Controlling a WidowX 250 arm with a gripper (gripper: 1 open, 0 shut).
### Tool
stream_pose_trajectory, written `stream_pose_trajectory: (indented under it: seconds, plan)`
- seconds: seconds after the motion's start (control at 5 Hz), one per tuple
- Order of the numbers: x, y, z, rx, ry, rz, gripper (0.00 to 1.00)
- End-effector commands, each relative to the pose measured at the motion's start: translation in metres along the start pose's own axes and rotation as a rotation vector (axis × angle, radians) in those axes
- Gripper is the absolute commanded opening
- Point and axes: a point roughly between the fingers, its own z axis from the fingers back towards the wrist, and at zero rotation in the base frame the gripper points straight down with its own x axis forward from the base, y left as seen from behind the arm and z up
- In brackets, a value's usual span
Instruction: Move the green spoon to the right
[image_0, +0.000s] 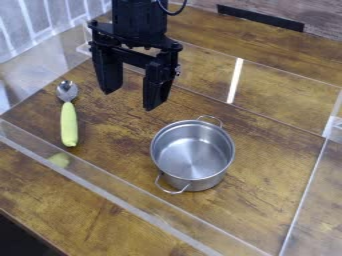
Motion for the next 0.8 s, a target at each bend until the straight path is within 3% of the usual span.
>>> stream_pose_trajectory:
  seconds: [0.0,0.2,0.6]
  plan:
    - [-0.007,0.0,-0.013,-0.003,0.043,0.024,1.0]
    - [-0.008,0.003,-0.024,-0.004,0.072,0.094,1.0]
    - [0.007,0.051,-0.02,0.025,-0.004,0.309,1.0]
